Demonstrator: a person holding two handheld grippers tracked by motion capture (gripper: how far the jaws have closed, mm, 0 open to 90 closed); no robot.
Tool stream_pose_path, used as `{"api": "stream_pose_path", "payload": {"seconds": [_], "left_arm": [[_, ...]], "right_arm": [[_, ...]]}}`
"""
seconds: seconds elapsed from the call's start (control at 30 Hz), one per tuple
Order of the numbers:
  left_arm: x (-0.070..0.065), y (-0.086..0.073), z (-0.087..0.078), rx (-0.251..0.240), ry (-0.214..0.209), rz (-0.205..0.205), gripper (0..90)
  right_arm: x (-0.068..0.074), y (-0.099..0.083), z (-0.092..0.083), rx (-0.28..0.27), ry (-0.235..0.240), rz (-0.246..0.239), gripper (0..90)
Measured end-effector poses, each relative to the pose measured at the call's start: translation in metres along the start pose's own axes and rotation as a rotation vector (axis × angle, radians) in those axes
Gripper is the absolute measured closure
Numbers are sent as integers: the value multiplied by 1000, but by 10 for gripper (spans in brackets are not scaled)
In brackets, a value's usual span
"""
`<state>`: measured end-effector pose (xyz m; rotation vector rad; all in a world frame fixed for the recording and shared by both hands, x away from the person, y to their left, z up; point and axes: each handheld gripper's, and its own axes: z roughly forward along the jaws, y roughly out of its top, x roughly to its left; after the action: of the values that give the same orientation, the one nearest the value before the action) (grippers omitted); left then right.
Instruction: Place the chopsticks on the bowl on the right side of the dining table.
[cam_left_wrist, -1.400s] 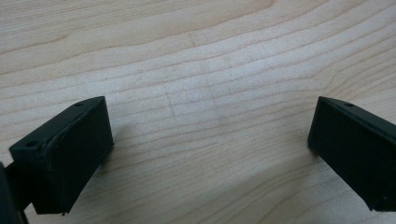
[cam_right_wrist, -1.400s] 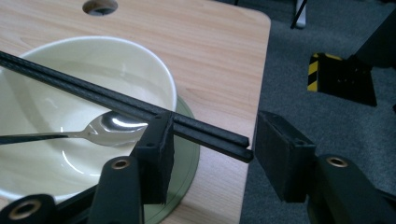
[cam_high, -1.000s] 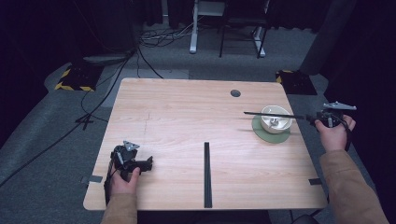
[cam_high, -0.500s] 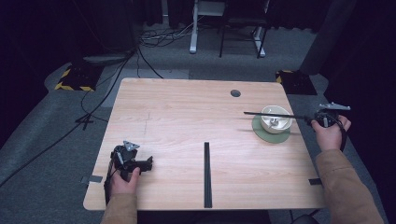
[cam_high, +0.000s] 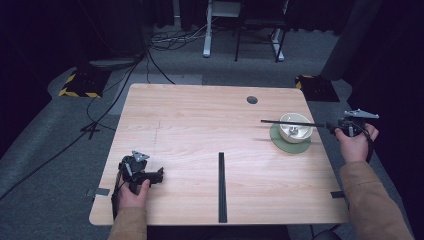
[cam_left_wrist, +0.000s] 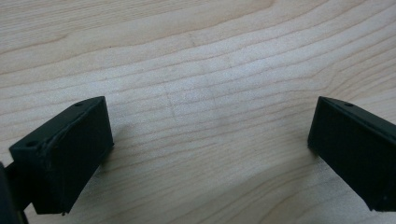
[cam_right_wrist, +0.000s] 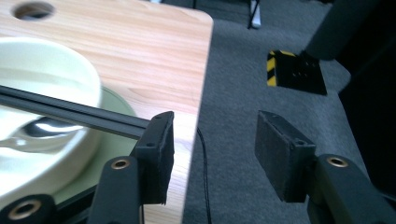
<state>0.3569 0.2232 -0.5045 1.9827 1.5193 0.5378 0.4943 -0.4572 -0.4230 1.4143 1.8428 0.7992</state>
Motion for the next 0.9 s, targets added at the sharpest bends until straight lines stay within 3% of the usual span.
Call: {"api": "stream_pose_path", "payload": {"seconds": [0.2, 0.33, 0.4, 0.43, 0.47, 0.57, 0.7, 0.73, 0.9], "left_arm": [[0, 0, 0, 0, 0, 0, 2], [0, 0, 0, 0, 0, 0, 2], [0, 0, 0, 0, 0, 0, 2], [0, 0, 0, 0, 0, 0, 2], [0, 0, 0, 0, 0, 0, 2], [0, 0, 0, 0, 0, 0, 2], [0, -1, -1, 3, -8, 0, 2], [3, -2, -2, 3, -25, 24, 2], [6, -4, -4, 5, -46, 43, 4]], "right_arm": [[14, 13, -25, -48, 107, -47, 444], [21, 18, -38, -67, 158, -54, 419], [29, 23, -50, -80, 217, -53, 384], [29, 23, -50, -80, 217, -53, 384], [34, 25, -56, -88, 253, -64, 370], [43, 27, -66, -106, 301, -74, 351], [51, 29, -73, -111, 338, -83, 354], [56, 29, -79, -115, 351, -80, 353], [67, 29, -87, -128, 399, -87, 347]]}}
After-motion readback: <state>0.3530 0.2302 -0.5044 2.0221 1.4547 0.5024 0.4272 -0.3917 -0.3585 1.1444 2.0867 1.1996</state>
